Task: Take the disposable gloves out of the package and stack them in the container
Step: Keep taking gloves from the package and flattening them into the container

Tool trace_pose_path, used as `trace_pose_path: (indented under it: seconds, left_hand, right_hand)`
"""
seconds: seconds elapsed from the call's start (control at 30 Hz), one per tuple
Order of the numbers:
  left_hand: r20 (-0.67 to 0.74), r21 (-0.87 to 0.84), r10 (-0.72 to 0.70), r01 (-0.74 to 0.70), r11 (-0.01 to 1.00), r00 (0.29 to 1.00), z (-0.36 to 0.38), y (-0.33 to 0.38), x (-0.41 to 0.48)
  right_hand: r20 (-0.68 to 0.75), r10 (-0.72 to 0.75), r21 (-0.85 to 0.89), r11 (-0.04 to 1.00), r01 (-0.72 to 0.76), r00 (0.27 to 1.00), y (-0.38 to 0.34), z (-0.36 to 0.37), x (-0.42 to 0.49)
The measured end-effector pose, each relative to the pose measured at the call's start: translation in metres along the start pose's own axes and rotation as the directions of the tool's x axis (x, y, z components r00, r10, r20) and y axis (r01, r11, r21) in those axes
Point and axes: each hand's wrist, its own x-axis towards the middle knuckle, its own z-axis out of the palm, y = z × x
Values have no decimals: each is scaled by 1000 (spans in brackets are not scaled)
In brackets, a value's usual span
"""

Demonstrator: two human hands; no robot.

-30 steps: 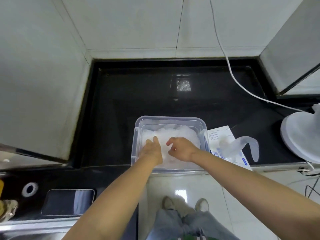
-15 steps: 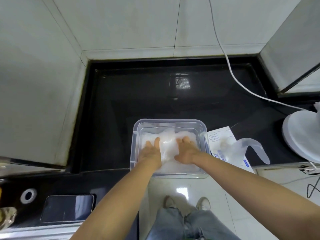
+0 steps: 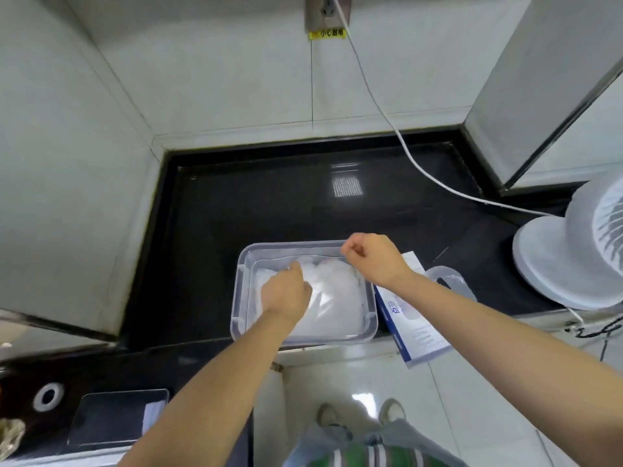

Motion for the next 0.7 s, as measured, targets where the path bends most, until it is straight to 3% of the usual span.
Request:
trace_pose_path:
  seconds: [0.07,0.17,0.3,0.37,0.43,0.53,0.7]
  left_hand:
    - [-67,-51,54,-57,997,996,-7,24,-6]
    - [-81,-119,82,-92,989,993,-14,62,-17]
    - [-144,-192,124,-151,970,982,-8,97,-34]
    - [-191,-204,183,-221,954,964,-4,109,-40]
    - [-172,-213,255,-289,934,951,2,125,-46]
    - [-10,-199,306,-302,932,952,13,150,-50]
    - [222,-173,231,-195,966,947,42,173,-49]
  right_hand:
    - [-56,43,-142,989,-50,998,17,-15,-5]
    - [-111,164,-412,890,-196,980,45,-33,-16]
    - [-15,461,-494,768,-407,887,80,-44,-34]
    - [62,508,-432,790,-436,859,97,-44,-39]
    - [90,456,-294,861,-414,885,108,-45,-44]
    - [103,359,-44,933,-356,928,110,-47,-50]
    - [138,328,373,857,-356,934,122,-52,-61]
